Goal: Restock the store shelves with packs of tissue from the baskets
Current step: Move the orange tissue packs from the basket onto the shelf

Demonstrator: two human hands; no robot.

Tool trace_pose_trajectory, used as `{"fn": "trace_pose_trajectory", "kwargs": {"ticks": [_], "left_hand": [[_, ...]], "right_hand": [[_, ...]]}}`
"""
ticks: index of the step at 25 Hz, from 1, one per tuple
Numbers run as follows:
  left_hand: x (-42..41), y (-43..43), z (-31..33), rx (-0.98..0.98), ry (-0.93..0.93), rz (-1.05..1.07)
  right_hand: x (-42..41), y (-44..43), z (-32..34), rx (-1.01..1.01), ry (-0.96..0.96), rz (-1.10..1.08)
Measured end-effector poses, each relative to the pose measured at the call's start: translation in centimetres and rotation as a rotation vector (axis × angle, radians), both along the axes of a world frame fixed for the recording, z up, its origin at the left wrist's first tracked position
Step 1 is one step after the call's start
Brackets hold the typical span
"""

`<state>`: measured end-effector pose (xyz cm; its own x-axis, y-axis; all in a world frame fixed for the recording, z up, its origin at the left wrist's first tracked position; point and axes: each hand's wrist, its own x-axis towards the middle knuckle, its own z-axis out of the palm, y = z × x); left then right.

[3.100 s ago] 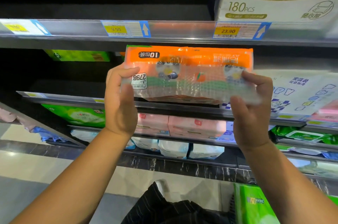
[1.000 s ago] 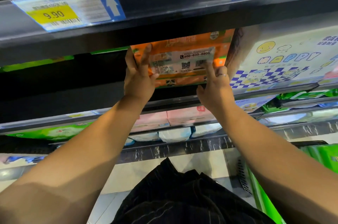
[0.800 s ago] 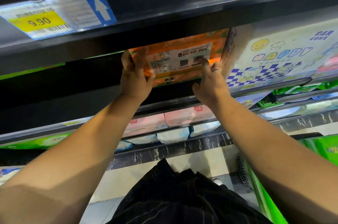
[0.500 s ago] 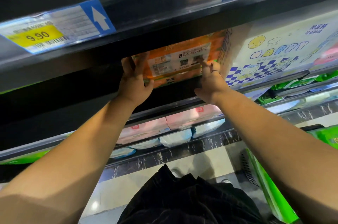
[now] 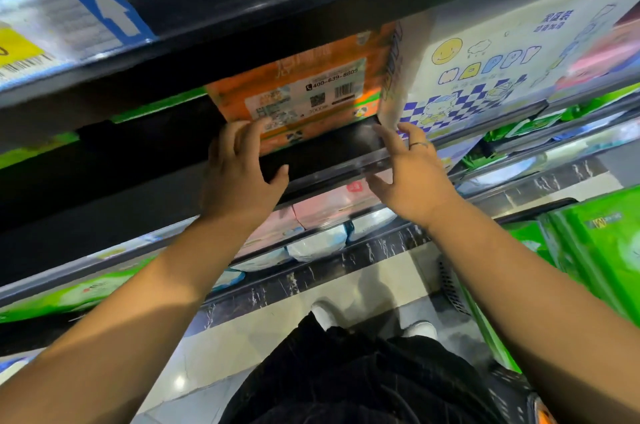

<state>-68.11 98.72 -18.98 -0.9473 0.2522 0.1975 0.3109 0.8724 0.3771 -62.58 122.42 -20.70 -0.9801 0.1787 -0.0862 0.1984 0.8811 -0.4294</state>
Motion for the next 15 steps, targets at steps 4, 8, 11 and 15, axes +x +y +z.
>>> {"fn": "trace_pose_trajectory", "kwargs": {"ticks": [4, 8, 11, 15], "left_hand": [[3.2, 3.9, 0.0, -0.085, 0.075, -0.308], [5.9, 11.1, -1.0, -0.133, 0.047, -0.502], [8.7, 17.5, -2.2, -0.185, 0.014, -0.637], [13.8, 27.2, -3.3, -0.289, -0.087, -0.818]], "right_hand": [[5.2, 3.3, -0.6, 0.079, -0.045, -0.058], [11.5, 8.5, -2.0, 0.149, -0.123, -0.172], [16.4, 12.8, -2.5, 0.137, -0.203, -0.270], [24.4, 18.5, -4.0, 0.140, -0.237, -0.421]]}}
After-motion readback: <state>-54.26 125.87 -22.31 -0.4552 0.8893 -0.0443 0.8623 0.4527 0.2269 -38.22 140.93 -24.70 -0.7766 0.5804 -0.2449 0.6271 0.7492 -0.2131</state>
